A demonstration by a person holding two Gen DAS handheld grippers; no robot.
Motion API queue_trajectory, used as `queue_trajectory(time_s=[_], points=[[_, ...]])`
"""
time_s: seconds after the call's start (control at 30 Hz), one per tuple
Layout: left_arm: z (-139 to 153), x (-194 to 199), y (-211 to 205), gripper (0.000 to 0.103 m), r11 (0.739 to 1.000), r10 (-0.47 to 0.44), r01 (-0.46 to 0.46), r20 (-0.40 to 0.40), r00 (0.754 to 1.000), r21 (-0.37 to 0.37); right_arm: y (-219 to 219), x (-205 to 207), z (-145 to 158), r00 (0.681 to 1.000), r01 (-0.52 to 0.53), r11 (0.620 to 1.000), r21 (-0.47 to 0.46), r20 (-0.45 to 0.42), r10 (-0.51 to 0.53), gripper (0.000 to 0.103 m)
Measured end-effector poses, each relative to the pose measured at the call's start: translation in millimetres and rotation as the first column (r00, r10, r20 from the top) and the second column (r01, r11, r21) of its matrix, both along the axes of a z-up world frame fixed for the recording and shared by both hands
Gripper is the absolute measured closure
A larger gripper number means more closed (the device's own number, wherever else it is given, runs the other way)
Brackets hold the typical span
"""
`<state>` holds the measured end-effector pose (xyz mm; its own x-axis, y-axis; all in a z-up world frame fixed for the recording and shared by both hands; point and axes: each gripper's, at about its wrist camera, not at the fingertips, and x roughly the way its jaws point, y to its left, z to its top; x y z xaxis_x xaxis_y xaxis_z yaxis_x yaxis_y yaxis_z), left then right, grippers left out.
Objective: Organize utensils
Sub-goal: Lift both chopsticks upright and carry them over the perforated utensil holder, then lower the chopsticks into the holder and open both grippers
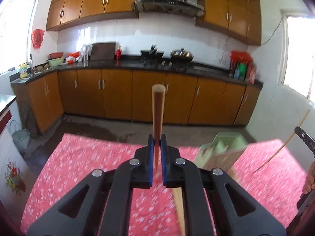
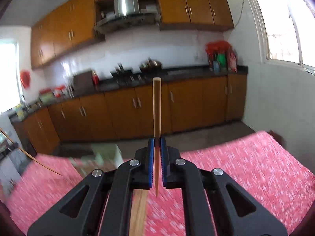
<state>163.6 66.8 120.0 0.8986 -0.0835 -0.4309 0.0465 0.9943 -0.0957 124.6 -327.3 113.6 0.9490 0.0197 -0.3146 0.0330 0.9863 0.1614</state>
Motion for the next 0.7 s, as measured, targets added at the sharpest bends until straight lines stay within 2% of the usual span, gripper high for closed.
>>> queue_trajectory(time_s=[0.13,0.2,0.3,0.43,0.6,0.7], points=[[40.8,-1.5,-19.6,0.095,0.998,-0.056,0.059,0.084,0.995,-0.036,12.6,0.0,47.8,0.991,-0.057,0.998,0.039,0.125,0.052,0.096],[52.3,-2.2,-30.3,0.095,0.996,-0.081,0.086,0.113,0.99,-0.038,23.9,1.1,60.2,0.982,-0.08,0.996,0.036,0.177,0.072,0.096],[60.9,1.0,-53.3,0.095,0.99,-0.129,0.135,0.136,0.982,-0.036,40.3,8.2,62.0,0.973,-0.106,0.994,0.026,0.208,0.098,0.096],[46.4,14.1,-84.6,0.095,0.981,-0.187,0.19,0.096,0.978,-0.032,57.1,22.5,44.7,0.974,-0.119,0.993,0.004,0.196,0.116,0.096],[7.3,37.4,-106.1,0.095,0.977,-0.213,0.213,0.018,0.977,-0.027,61.2,47.6,12.0,0.988,-0.125,0.992,0.012,0.097,0.123,0.096],[-7.5,49.3,-106.8,0.095,0.978,-0.208,0.207,-0.015,0.978,-0.04,63.3,48.5,0.1,0.99,-0.129,0.991,0.027,0.058,0.127,0.096]])
